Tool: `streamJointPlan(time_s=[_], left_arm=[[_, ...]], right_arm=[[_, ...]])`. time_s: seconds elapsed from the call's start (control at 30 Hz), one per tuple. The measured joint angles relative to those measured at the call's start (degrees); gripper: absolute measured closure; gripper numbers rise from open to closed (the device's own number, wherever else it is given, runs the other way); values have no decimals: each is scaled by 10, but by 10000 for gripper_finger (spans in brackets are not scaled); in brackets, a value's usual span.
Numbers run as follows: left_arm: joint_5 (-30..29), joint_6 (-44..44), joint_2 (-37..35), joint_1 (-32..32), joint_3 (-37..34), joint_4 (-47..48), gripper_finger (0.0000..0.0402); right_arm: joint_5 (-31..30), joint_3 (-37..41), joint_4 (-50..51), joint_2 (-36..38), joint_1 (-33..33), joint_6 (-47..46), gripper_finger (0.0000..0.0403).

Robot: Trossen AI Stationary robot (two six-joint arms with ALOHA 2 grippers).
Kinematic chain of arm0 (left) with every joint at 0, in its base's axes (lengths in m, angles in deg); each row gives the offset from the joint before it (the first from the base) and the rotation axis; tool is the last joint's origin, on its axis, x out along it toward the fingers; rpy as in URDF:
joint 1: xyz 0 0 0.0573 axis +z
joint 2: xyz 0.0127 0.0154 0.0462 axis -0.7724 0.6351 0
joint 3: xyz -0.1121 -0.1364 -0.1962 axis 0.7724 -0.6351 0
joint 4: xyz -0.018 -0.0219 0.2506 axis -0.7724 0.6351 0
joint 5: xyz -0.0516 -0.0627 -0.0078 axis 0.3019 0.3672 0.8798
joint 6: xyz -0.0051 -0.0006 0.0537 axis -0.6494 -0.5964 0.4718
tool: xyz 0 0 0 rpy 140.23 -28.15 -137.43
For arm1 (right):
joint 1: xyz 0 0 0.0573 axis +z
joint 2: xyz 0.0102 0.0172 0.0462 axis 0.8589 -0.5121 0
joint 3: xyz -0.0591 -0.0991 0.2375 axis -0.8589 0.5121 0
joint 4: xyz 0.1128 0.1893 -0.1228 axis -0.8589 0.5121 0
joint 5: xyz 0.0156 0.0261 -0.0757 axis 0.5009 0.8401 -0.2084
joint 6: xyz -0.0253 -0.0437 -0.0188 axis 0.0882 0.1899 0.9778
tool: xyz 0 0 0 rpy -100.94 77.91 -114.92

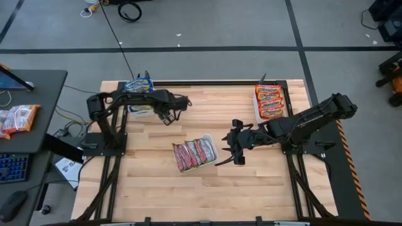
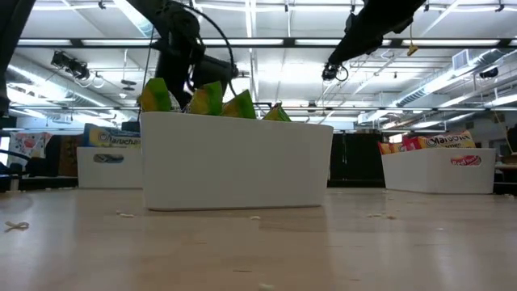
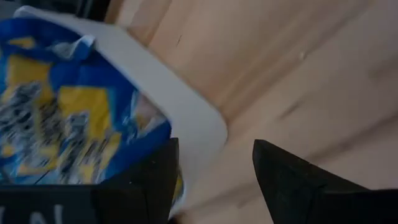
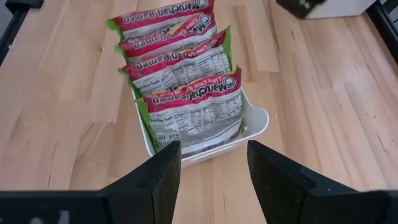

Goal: Sort Maruchan noodles
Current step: Adjust the top left white bin on the table, then return to Home Position

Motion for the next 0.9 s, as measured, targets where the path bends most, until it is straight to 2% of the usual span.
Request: streamJointPlan(time_s=[0.17,0.27,0.37,0.47,0.63,0.7,0.8,0.9], left_arm=[[-10,-29,-45,-32,0,66,193],[-10,-40,-88,-59,0,70,193],[-14,-51,-151,-103,-3,31,193],[-25,-35,-225,-162,-45,-95,194],[-12,69,-345,-255,-196,-383,200],[7,111,-385,-275,-255,-481,211],[48,165,-443,-285,-322,-598,240],[91,238,-490,-289,-357,-666,278]], right_arm=[[-2,19,-26,0,7,7,213],[4,66,-105,0,13,14,213],[18,123,-200,0,20,22,213],[13,150,-248,0,19,37,216],[-9,150,-251,31,-8,86,234],[8,154,-250,52,-26,116,248],[65,183,-261,91,-61,169,281],[112,212,-278,130,-95,202,329]])
